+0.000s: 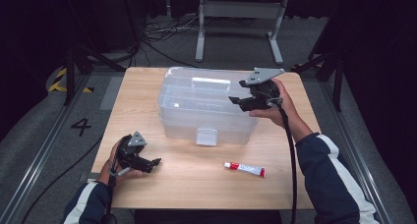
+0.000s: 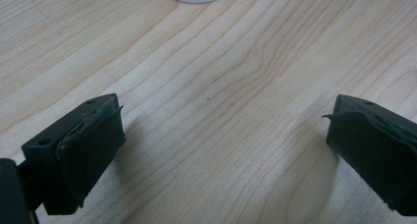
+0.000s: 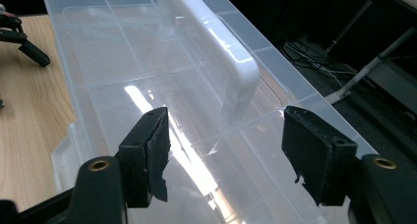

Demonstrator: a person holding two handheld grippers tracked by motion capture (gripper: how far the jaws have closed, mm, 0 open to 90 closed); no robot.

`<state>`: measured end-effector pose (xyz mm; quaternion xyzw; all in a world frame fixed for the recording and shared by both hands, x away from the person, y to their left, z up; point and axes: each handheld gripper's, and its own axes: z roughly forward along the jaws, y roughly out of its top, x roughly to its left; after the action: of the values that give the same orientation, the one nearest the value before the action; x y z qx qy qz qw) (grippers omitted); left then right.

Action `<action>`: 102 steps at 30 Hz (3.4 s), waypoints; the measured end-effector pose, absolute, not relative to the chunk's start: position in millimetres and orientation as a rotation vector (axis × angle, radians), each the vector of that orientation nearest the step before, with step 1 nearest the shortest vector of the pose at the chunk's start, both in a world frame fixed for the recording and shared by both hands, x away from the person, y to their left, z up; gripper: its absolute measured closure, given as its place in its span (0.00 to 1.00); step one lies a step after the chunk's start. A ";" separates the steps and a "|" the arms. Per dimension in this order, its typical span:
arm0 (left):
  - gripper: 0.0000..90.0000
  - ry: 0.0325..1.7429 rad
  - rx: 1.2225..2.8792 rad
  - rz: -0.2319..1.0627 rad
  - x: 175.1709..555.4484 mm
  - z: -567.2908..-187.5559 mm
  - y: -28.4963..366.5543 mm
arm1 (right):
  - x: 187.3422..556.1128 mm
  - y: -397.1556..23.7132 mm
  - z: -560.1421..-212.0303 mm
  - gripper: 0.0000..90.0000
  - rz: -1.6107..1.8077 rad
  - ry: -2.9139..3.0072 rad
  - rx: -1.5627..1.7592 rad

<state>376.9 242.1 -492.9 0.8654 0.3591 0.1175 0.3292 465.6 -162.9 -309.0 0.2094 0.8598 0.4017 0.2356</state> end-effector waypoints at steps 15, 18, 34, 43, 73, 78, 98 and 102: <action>0.02 0.929 2.262 0.302 379.8 -493.0 242.1 | 490.0 -127.6 -302.8 0.69 0.974 2.412 0.613; 0.07 0.920 2.249 0.309 380.0 -492.1 244.0 | 493.2 -125.0 -304.8 0.79 0.944 2.398 0.641; 0.17 0.805 2.099 0.343 428.6 -460.1 217.6 | 494.4 -135.4 -306.0 0.83 1.001 2.411 0.686; 0.19 0.798 2.100 0.337 440.9 -455.9 207.1 | 492.4 -137.6 -305.1 0.83 0.991 2.414 0.685; 0.44 0.738 2.077 0.294 407.8 -439.3 209.4 | 481.3 -149.0 -302.5 0.82 0.956 2.421 0.663; 0.45 0.710 2.098 0.308 400.2 -437.7 210.4 | 481.8 -148.5 -301.2 0.82 0.953 2.420 0.666; 0.77 0.715 2.003 0.425 385.1 -413.4 219.8 | 494.9 -145.4 -280.7 0.80 0.933 2.434 0.717; 0.88 0.731 1.992 0.469 387.8 -411.0 214.8 | 496.2 -144.4 -277.1 0.80 0.913 2.432 0.713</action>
<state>387.8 214.8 -411.0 0.8112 0.2977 0.1911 0.4657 496.2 -144.4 -277.1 0.2582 0.8802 0.3306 0.2219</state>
